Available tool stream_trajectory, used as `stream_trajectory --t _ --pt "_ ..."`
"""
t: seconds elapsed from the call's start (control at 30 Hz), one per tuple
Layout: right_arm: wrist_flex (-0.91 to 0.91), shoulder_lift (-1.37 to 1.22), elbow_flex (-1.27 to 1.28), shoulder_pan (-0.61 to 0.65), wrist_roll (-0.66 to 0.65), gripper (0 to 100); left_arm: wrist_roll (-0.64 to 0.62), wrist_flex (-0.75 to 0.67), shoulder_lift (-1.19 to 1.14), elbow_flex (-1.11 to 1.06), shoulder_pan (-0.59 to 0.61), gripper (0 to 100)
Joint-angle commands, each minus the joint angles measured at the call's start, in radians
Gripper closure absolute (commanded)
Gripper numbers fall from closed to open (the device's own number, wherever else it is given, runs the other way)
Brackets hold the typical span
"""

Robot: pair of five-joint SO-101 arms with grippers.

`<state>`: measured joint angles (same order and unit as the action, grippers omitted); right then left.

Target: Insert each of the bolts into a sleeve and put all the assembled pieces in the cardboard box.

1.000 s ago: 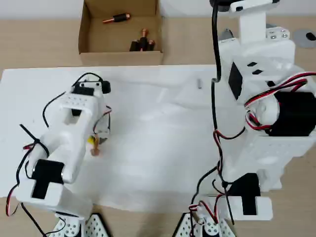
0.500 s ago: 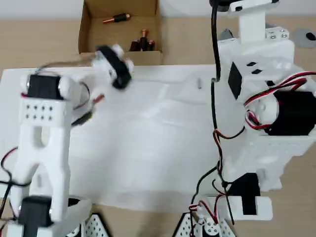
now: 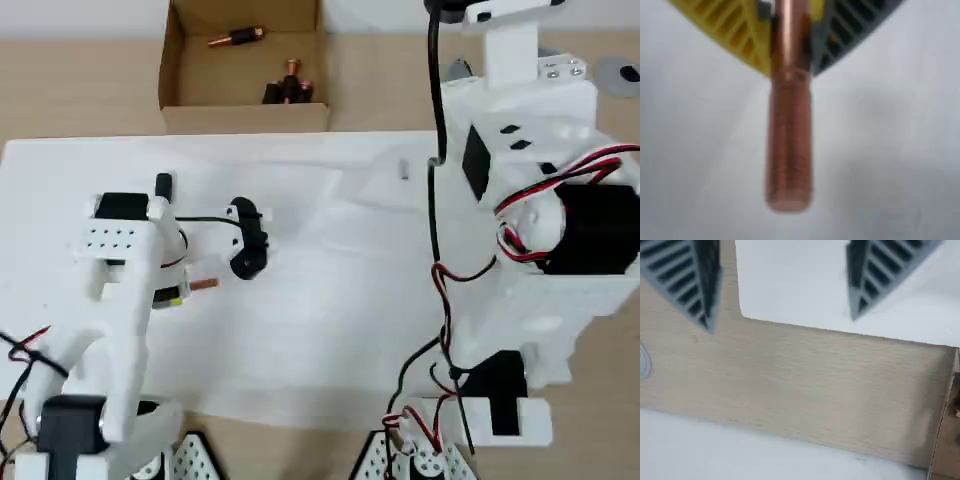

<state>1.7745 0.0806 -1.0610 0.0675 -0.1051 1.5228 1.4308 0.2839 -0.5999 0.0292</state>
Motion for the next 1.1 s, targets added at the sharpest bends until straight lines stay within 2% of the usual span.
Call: stream_trajectory --t 0.0,0.13,0.23,0.4,0.63,0.77,0.93,1.0,1.07 --pt "0.014 0.03 0.012 -0.018 -0.005 78.9 0.02 -0.097 -0.065 -0.006 0.029 99" --pt "0.014 0.031 0.081 -0.018 -0.005 78.9 0.018 -0.176 -0.189 0.009 0.037 99" --pt "0.014 0.033 0.111 -0.018 -0.006 79.3 0.014 -0.178 -0.26 0.048 0.037 99" --pt "0.011 0.096 0.093 0.015 -0.048 89.3 -0.048 -0.176 -0.298 0.097 0.038 93" --pt "0.012 0.139 0.139 0.031 -0.077 81.2 -0.164 -0.176 -0.297 0.104 0.038 86" --pt "0.012 0.163 0.188 0.031 -0.078 80.0 -0.311 -0.143 -0.297 0.173 0.049 85" --pt "0.012 0.174 0.249 0.028 -0.078 80.0 -0.509 0.124 -0.297 0.356 0.046 85" --pt "0.012 0.174 0.268 0.027 -0.078 80.0 -0.643 0.236 -0.297 0.431 0.041 85" --pt "0.012 0.174 0.278 0.03 -0.078 80.0 -0.862 0.304 -0.302 0.491 0.043 85"
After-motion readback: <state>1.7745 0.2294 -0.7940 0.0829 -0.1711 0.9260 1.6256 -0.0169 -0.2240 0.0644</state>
